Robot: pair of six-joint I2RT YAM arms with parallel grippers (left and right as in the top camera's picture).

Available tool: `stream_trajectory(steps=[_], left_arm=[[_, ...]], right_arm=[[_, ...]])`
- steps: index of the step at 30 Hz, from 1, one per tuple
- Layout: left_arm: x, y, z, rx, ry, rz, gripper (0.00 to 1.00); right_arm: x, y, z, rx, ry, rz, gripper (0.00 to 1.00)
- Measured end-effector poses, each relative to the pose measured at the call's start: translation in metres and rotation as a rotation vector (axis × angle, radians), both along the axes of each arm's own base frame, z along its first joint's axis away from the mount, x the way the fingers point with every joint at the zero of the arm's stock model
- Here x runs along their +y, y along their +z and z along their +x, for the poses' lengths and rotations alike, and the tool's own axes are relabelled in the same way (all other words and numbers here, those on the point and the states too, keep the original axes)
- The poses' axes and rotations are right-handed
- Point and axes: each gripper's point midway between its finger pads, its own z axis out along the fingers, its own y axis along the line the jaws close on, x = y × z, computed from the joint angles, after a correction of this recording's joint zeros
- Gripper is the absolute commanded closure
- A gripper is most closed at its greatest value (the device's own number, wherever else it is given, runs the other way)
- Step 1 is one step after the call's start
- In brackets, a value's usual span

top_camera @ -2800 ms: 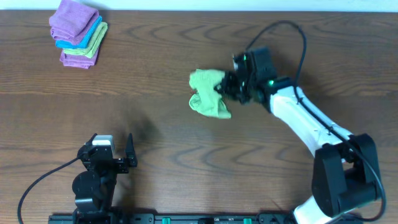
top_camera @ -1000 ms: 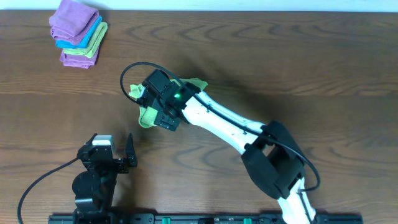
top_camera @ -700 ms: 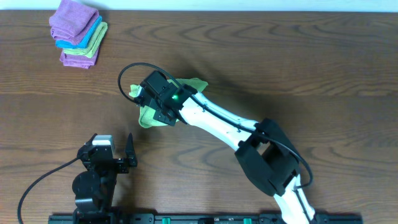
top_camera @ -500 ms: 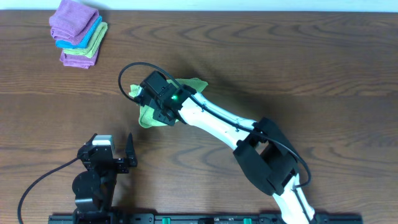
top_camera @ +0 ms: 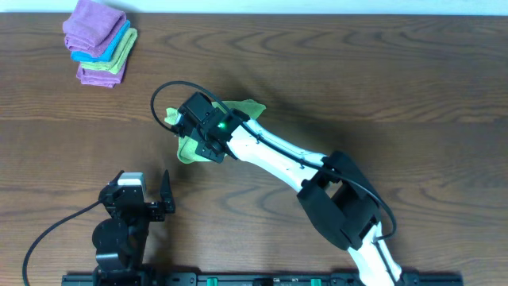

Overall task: Fold the cloth
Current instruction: 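Raise the cloth high with the right gripper to let it hang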

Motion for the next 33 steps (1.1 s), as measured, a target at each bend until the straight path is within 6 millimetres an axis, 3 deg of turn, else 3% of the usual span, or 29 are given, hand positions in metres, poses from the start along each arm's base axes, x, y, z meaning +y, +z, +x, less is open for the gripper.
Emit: stream_trajectory(steps=[8,12,15,18,22,23,26,29,31,33], left_arm=[[0.0,0.0,0.0,0.0,0.0,0.0,0.05],[0.0,0.0,0.0,0.0,0.0,0.0,0.05],[0.0,0.0,0.0,0.0,0.0,0.0,0.05],[0.0,0.0,0.0,0.0,0.0,0.0,0.05],[0.0,0.0,0.0,0.0,0.0,0.0,0.05],[0.0,0.0,0.0,0.0,0.0,0.0,0.05],[0.0,0.0,0.0,0.0,0.0,0.0,0.05],[0.0,0.0,0.0,0.0,0.0,0.0,0.05],[0.0,0.0,0.0,0.0,0.0,0.0,0.05],[0.0,0.0,0.0,0.0,0.0,0.0,0.05]], right_arm=[[-0.011,0.009,0.018,-0.019,-0.122,0.009,0.99],[-0.018,0.053,0.052,-0.089,-0.228,0.046,0.99],[-0.038,0.103,0.088,-0.175,-0.347,0.085,0.99],[-0.081,0.14,0.121,-0.249,-0.493,0.088,0.99],[-0.164,0.177,0.163,-0.354,-0.709,0.04,0.99],[-0.194,0.193,0.175,-0.399,-0.784,0.026,0.99],[-0.233,0.23,0.188,-0.476,-0.888,0.044,0.99],[-0.234,0.275,0.188,-0.534,-0.906,0.138,0.99],[-0.213,0.296,0.177,-0.516,-0.853,0.215,0.99],[-0.18,0.303,0.157,-0.458,-0.766,0.27,0.99]])
